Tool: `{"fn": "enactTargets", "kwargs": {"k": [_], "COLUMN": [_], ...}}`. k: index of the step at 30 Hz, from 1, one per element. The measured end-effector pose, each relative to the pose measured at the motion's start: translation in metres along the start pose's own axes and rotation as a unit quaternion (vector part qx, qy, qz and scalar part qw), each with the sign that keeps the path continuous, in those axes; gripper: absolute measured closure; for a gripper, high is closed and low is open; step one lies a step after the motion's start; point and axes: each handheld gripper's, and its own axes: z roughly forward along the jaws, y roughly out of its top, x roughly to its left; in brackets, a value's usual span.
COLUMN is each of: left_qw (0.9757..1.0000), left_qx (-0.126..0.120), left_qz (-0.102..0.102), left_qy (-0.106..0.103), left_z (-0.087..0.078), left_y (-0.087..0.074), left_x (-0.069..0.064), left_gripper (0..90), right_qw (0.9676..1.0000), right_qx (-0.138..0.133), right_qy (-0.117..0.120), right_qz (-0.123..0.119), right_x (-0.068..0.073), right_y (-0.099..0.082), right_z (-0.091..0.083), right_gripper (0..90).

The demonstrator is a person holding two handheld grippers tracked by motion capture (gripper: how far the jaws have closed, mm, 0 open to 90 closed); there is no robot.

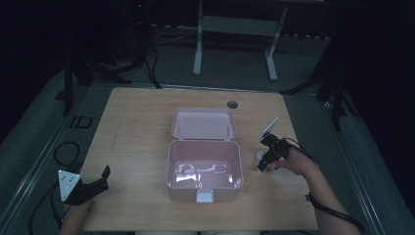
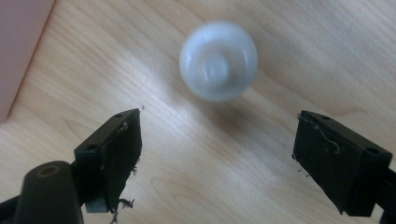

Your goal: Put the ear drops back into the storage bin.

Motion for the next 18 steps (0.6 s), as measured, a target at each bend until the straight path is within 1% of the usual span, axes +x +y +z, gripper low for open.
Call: {"fn": "enactTargets", "kwargs": {"k": [2, 4, 6, 8, 10, 12, 15, 17, 18], "left_qw": [1.0, 1.0, 1.0, 1.0, 1.0, 1.0, 1.0, 1.0, 1.0], "left_qx": [0.0, 0.0, 0.0, 0.0, -0.001, -0.001, -0.001, -0.001, -0.001], "left_qz": [0.0, 0.0, 0.0, 0.0, 0.0, 0.001, 0.0, 0.0, 0.0], "left_qy": [0.0, 0.0, -0.001, -0.001, -0.001, -0.001, -0.002, -0.003, -0.003], "left_z": [0.0, 0.0, 0.0, 0.0, 0.0, 0.0, 0.0, 0.0, 0.0], "left_y": [0.0, 0.0, 0.0, 0.0, 0.0, 0.0, 0.0, 0.0, 0.0], "left_x": [0.0, 0.0, 0.0, 0.0, 0.0, 0.0, 0.0, 0.0, 0.0], "left_gripper": [0.4, 0.3, 0.3, 0.3, 0.3, 0.3, 0.4, 0.3, 0.4], "right_qw": [0.9999, 1.0, 0.9999, 0.9998, 0.9997, 0.9997, 0.9997, 0.9995, 0.9995], "right_qx": [0.003, 0.003, 0.009, 0.01, 0.017, 0.018, 0.016, 0.018, 0.02], "right_qy": [-0.008, -0.007, -0.011, -0.015, -0.019, -0.016, -0.015, -0.022, -0.021], "right_qz": [-0.007, -0.004, -0.005, -0.004, -0.006, -0.001, -0.006, -0.015, -0.016], "right_x": [0.003, 0.003, 0.003, 0.002, 0.002, 0.002, 0.002, 0.004, 0.004], "right_y": [0.005, 0.01, 0.015, 0.019, 0.023, 0.027, 0.032, 0.034, 0.035], "right_z": [0.002, 0.003, 0.004, 0.006, 0.007, 0.009, 0.011, 0.012, 0.013], "right_gripper": [15.0, 15.1, 17.1, 17.1, 17.1, 20.2, 25.3, 33.0, 34.3]}}
